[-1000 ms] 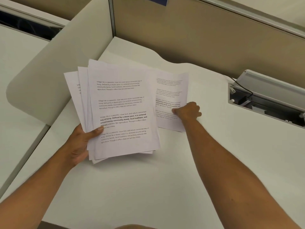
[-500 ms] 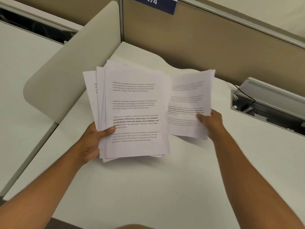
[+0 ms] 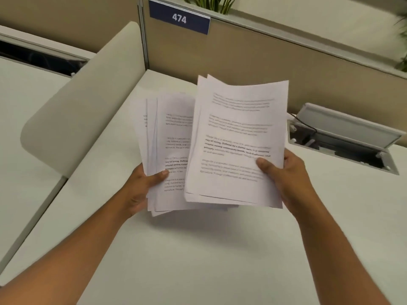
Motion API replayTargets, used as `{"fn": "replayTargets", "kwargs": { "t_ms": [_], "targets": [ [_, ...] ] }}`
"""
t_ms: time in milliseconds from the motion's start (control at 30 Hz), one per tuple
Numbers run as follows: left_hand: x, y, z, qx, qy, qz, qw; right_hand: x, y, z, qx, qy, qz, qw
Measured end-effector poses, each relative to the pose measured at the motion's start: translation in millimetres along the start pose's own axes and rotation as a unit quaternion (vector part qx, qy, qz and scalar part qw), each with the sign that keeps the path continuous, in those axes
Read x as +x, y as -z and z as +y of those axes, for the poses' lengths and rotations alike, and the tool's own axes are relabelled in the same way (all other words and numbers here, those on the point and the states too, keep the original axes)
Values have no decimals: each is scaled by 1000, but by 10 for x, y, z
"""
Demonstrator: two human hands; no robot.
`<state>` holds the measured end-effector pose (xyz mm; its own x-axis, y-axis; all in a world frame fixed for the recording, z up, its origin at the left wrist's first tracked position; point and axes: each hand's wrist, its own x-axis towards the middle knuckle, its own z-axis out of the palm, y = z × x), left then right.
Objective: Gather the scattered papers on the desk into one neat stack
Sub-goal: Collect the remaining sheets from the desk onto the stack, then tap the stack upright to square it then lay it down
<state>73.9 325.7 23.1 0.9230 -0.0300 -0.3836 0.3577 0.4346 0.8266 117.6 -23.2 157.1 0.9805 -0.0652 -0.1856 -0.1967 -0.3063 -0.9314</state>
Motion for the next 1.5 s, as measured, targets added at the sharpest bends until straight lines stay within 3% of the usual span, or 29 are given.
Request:
{"fn": "replayTargets", "kwargs": {
  "t_ms": [200, 333, 367, 467, 533, 700, 767, 867, 1000, 1167, 1367, 1500],
  "targets": [
    [-35, -481, 43, 49, -18, -38, 998, -171, -410, 138, -89, 19, 40, 995],
    [-112, -715, 41, 68, -6, -52, 996, -130, -113, 249, -15, -43, 105, 993],
    [-133, -775, 26, 69, 0, -56, 996, -102, 6, 260, 38, -79, 79, 993],
    [-170, -964, -55, 73, 20, -69, 995, -31, 346, 314, 189, -136, -114, 966],
    [-179, -1127, -110, 84, 27, -79, 993, -8, 534, 375, 224, -130, -158, 953],
    [-126, -1569, -17, 87, 62, -106, 989, -5, 882, 568, 200, -72, -80, 974],
    [-69, -1787, 67, 144, 16, -117, 982, -40, 1032, 635, 186, -42, -57, 980],
    [48, -2187, 170, 220, -57, -73, 971, -107, 1266, 671, 134, 2, -11, 991],
    [129, -2674, 110, 247, -112, -70, 960, -161, 1515, 739, 96, 38, 41, 994],
    [108, -3068, -101, 253, -164, -75, 950, -247, 1793, 949, 113, 52, 62, 990],
    [20, -3266, -347, 261, -142, -84, 951, -321, 2083, 1122, 100, 56, 21, 993],
    [-54, -3314, -521, 256, -133, -76, 955, -322, 2090, 1108, 115, 76, 47, 989]
  ]
}}
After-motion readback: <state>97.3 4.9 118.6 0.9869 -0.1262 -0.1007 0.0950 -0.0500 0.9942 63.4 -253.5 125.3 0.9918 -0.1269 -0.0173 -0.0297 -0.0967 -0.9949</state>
